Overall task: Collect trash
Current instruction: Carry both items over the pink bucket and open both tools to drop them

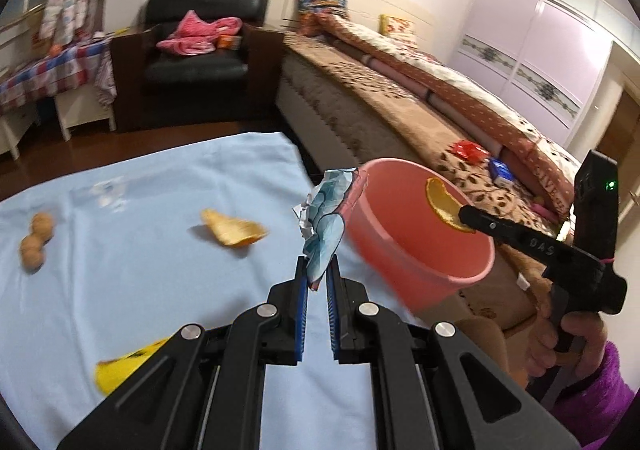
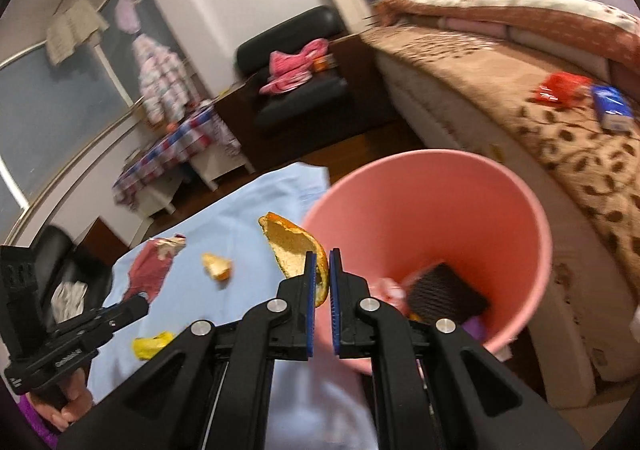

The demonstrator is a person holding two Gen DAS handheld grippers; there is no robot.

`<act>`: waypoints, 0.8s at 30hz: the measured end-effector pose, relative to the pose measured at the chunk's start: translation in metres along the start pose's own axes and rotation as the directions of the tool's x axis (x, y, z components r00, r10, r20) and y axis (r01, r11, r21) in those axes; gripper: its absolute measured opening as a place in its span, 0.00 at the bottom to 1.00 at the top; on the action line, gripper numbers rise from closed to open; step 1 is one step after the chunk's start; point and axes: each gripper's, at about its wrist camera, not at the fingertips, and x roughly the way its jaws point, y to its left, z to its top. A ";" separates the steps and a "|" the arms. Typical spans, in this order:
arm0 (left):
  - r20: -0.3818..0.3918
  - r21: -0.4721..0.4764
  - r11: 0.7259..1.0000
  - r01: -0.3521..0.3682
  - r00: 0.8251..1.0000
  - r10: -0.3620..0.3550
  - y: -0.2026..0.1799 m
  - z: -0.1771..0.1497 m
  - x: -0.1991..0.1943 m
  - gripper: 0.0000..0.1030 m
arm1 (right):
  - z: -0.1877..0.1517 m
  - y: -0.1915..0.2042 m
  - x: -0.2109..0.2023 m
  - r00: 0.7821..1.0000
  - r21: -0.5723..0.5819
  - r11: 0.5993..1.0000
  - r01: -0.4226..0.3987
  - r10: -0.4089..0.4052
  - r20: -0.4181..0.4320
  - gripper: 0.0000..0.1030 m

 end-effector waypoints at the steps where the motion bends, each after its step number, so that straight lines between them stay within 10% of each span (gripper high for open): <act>1: -0.006 0.007 1.000 0.009 1.000 -0.009 -0.006 0.002 0.004 0.08 | 0.001 -0.008 -0.002 1.000 0.011 1.000 0.017 -0.017 0.006 0.06; 24: -0.148 0.064 0.993 0.098 0.985 -0.088 -0.091 0.026 0.113 0.15 | -0.006 -0.061 0.008 0.989 0.040 0.988 0.150 -0.150 -0.002 0.07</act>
